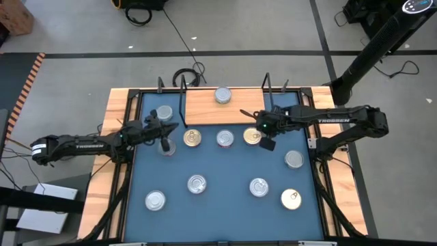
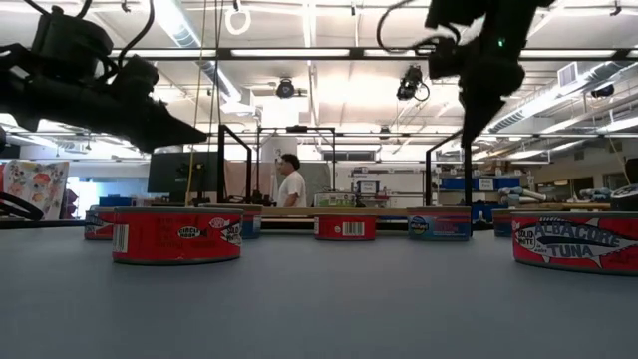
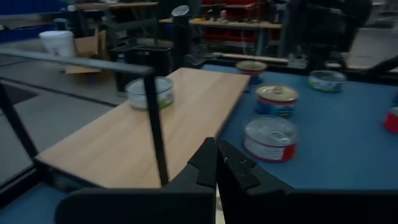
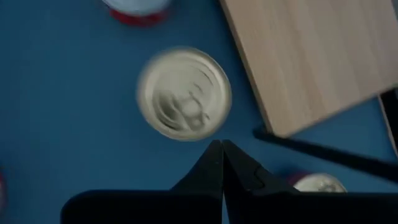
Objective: Stack canned seafood by type on shelf
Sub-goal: Adjust the shelf
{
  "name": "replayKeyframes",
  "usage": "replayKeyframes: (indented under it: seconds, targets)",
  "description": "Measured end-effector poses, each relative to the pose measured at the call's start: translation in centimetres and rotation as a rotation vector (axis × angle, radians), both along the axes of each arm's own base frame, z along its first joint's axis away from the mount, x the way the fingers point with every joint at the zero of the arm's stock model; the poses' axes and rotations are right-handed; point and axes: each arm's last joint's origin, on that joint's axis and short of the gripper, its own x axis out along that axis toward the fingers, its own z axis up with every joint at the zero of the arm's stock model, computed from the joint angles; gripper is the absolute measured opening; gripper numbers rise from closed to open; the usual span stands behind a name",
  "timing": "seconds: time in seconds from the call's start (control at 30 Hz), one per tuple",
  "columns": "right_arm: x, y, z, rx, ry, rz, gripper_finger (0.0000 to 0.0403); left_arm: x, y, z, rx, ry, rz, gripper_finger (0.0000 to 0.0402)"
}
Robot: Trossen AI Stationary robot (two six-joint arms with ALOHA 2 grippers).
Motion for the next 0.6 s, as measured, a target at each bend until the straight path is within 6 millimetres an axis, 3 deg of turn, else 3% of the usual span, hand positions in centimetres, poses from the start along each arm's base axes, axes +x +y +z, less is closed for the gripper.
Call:
replayKeyframes:
  seconds: [0.23,0.6]
  targets:
    - [-0.9,-1.1,-2.2,-0.11,0.058,-0.09,0.0005,0.1,0.5,0.1,0.005,-0.02,0.039,0.0005]
    - [-0.6,-2.0,-3.1,-0.159,-0.008,-0.157,0.0005,0.5,1.6,-0.1,0.011,-0.036,0.073,0.0005]
